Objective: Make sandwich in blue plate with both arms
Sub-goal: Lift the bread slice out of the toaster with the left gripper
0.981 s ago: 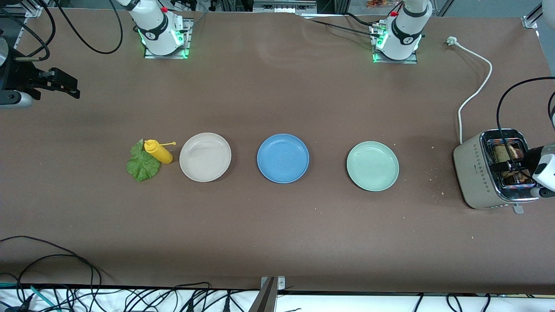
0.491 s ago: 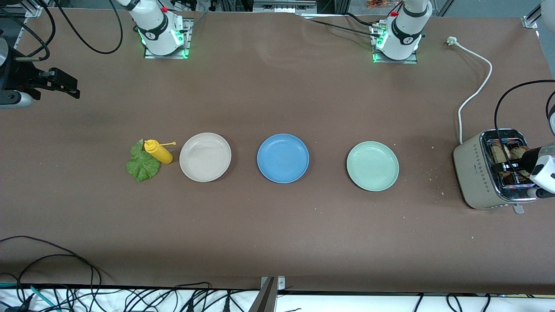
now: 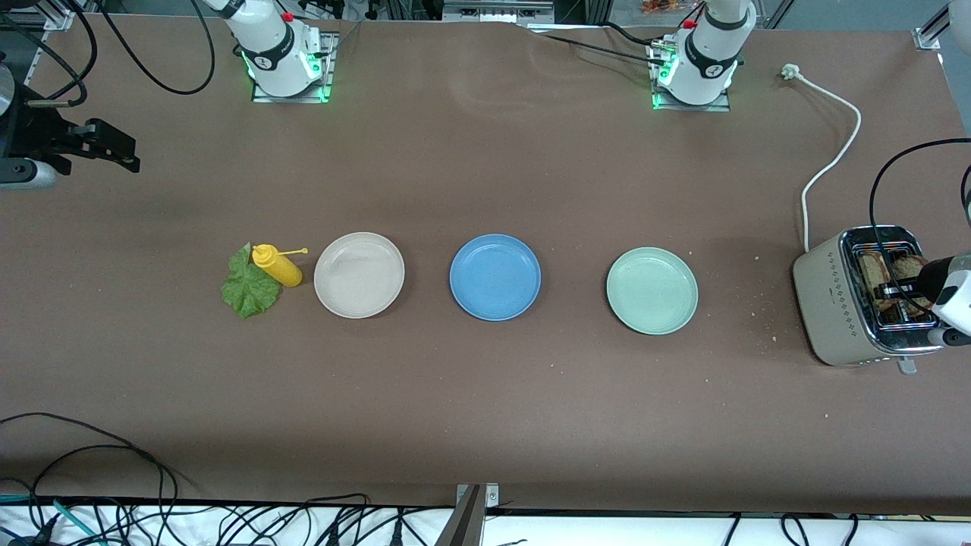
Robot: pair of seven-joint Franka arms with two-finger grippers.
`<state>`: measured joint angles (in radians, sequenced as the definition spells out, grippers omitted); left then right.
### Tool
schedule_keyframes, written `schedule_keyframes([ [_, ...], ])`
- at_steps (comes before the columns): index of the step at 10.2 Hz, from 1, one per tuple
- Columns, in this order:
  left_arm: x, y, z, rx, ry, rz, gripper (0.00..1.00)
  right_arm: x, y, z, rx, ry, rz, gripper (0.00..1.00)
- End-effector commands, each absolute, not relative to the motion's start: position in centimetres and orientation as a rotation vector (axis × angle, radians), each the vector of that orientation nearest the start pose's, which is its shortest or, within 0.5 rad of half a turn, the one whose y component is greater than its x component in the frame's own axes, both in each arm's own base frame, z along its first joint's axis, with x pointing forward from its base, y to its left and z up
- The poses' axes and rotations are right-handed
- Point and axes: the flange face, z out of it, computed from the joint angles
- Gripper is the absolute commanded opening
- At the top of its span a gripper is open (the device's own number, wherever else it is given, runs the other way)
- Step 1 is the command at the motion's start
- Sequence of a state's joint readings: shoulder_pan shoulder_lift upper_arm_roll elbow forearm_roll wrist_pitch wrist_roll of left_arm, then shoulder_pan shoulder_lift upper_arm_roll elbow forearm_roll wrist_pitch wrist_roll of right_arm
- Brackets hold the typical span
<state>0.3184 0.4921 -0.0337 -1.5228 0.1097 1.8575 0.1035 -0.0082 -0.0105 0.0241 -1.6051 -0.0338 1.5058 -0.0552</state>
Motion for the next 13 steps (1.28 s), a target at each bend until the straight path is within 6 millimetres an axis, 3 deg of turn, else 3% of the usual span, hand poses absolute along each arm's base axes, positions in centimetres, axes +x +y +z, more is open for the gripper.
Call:
schedule_keyframes([
  [1,64.1,20.0,39.3,-3.076,-0.132,0.271,0.04,54.5,0.4,61.5,-3.164,-0.096,0.134,1.00],
  [6,62.1,18.8,47.8,-3.077,-0.126,0.302,0.00,54.5,0.4,61.6,-3.164,-0.095,0.132,1.00],
  [10,61.8,17.7,52.6,-3.130,-0.079,0.235,0.01,54.5,0.5,61.5,-3.164,-0.098,0.134,1.00],
  [13,62.1,14.9,54.7,-3.119,-0.017,0.215,0.01,54.5,0.4,61.5,-3.163,-0.096,0.137,1.00],
])
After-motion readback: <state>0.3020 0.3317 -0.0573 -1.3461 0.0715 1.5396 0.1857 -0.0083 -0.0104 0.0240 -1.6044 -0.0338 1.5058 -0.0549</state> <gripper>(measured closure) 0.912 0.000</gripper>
